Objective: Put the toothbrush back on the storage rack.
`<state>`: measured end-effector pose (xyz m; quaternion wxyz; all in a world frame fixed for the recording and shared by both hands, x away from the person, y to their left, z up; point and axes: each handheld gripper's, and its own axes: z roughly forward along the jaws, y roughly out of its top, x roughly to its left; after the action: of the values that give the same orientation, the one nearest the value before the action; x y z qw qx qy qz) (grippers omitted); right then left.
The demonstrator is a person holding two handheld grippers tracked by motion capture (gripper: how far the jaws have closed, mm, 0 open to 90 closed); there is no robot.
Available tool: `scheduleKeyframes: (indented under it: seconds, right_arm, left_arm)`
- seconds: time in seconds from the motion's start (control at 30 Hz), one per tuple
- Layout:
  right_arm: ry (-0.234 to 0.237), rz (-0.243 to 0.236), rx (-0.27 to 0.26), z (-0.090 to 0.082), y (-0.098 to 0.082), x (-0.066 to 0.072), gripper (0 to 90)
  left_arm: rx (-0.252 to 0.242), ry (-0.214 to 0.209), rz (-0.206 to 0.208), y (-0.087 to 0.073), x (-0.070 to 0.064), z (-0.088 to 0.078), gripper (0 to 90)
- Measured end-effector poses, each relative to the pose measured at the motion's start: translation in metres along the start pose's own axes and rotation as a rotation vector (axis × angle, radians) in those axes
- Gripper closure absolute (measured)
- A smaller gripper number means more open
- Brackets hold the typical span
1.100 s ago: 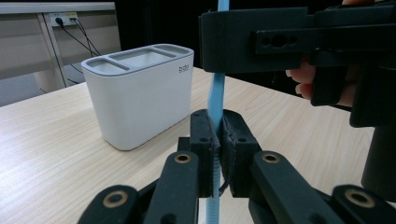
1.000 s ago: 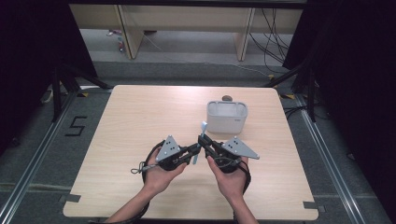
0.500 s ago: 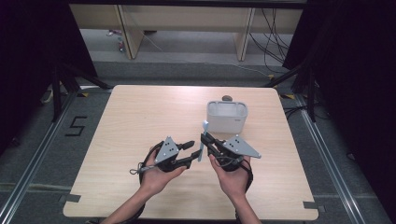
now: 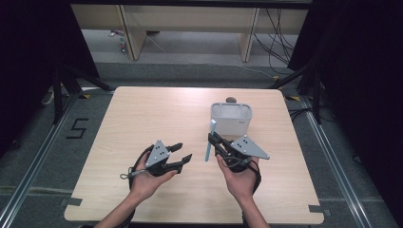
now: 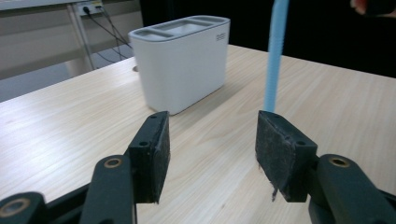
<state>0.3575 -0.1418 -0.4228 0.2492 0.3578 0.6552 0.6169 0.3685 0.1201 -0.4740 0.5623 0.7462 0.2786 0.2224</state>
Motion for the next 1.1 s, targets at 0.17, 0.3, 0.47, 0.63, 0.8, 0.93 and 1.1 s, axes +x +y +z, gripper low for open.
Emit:
scheduleKeyframes:
  seconds: [0.17, 0.3, 0.47, 0.63, 0.8, 0.93, 1.1]
  right_arm:
    - [-0.016, -0.019, -0.010, -0.002, 0.003, -0.004, 82.7]
    - [-0.026, -0.020, -0.011, -0.004, 0.006, -0.007, 82.7]
    - [-0.024, 0.001, -0.011, -0.005, 0.007, -0.008, 82.7]
    - [-0.041, -0.003, -0.012, -0.006, 0.010, -0.012, 82.7]
    - [-0.050, -0.011, -0.024, -0.007, 0.013, -0.015, 82.7]
    - [-0.048, -0.011, -0.024, -0.008, 0.015, -0.018, 82.7]
    - [-0.062, -0.019, -0.022, -0.012, 0.019, -0.023, 82.7]
  left_arm:
    - [0.012, 0.035, -0.008, -0.007, 0.011, -0.010, 44.5]
    - [0.002, 0.061, -0.021, -0.012, 0.017, -0.019, 44.3]
    - [0.006, 0.093, -0.036, -0.021, 0.024, -0.030, 44.3]
    - [0.000, 0.128, -0.059, -0.030, 0.030, -0.041, 44.3]
    - [0.009, 0.157, -0.078, -0.039, 0.035, -0.050, 44.5]
    - [-0.005, 0.175, -0.097, -0.046, 0.037, -0.055, 44.7]
    - [-0.023, 0.209, -0.110, -0.053, 0.039, -0.062, 44.7]
